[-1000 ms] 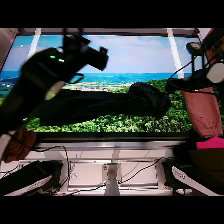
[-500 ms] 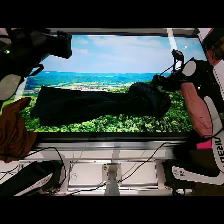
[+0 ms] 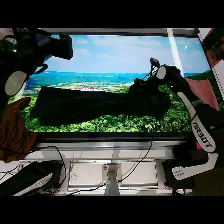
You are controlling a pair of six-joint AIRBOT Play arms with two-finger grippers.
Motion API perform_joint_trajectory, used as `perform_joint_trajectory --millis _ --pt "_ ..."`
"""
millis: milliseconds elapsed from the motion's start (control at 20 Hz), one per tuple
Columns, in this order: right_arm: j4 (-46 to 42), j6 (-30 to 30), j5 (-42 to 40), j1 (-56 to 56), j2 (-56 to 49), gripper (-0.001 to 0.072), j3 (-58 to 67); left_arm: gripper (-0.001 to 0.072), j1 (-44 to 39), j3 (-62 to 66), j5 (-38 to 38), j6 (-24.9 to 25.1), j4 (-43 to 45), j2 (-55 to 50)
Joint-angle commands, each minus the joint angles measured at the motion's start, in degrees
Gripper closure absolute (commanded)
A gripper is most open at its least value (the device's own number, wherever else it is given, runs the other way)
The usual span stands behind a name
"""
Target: Fold the clothes and pants, and hang the long-sleeved shirts on hangers.
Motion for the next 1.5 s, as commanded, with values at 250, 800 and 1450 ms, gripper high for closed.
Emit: perform_joint_trajectory --millis 250,800,1450 --pt "-4.5 -1.3 3.1 0.6 -4.5 0.0678 6.9 0.0112 0.5 0.0 -1.0 0.2 1.9 -0.2" --pt "-31.1 -4.0 9.6 -0.3 19.0 0.068 18.6 0.0112 7.8 0.0 -1.6 -0.9 1.9 -0.2" --pt "-29.1 21.1 11.2 -3.8 74.8 0.0679 -37.8 0.0341 17.9 -10.9 -14.2 -4.8 0.7 -0.2"
